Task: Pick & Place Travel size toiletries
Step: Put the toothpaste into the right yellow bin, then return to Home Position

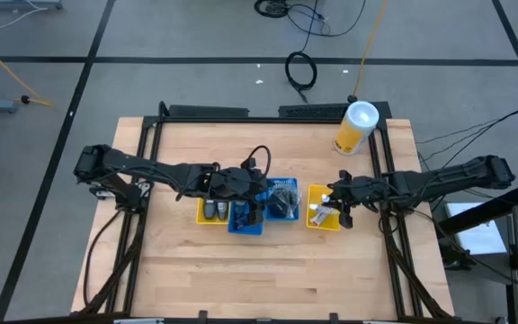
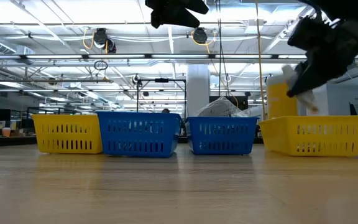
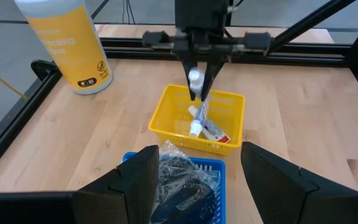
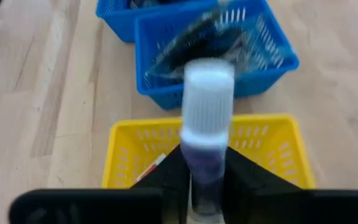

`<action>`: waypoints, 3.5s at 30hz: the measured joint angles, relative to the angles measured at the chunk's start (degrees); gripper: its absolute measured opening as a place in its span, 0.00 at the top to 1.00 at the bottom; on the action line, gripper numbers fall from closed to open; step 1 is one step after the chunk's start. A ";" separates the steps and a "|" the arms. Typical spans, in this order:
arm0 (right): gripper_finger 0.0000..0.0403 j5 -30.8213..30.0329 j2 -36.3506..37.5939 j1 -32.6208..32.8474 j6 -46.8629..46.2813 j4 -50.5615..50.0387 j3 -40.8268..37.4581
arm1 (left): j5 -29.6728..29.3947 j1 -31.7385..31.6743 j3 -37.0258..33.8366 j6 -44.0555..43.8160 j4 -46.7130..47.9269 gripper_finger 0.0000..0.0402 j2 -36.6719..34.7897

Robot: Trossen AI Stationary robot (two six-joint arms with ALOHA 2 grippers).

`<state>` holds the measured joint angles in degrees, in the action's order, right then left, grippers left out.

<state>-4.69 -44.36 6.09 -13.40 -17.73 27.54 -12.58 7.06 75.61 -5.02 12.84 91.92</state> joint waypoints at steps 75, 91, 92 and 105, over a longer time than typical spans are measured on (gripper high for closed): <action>0.75 7.98 30.79 0.02 6.54 39.20 -26.42 | -17.74 11.18 -74.77 -9.27 -41.19 0.43 -58.62; 0.75 7.74 30.21 0.02 9.65 38.26 -26.59 | -17.46 11.13 -74.79 -9.05 -40.85 0.43 -58.58; 0.75 7.74 30.21 0.02 9.65 38.23 -26.59 | -17.46 11.13 -74.79 -8.96 -40.85 0.43 -58.58; 0.75 7.76 39.73 -2.96 9.63 36.73 -26.70 | -17.42 11.13 -74.79 -8.70 -40.89 0.43 -58.58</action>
<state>3.07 -4.63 3.13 -3.77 19.00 0.84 -30.00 18.20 0.82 -13.72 -28.05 33.34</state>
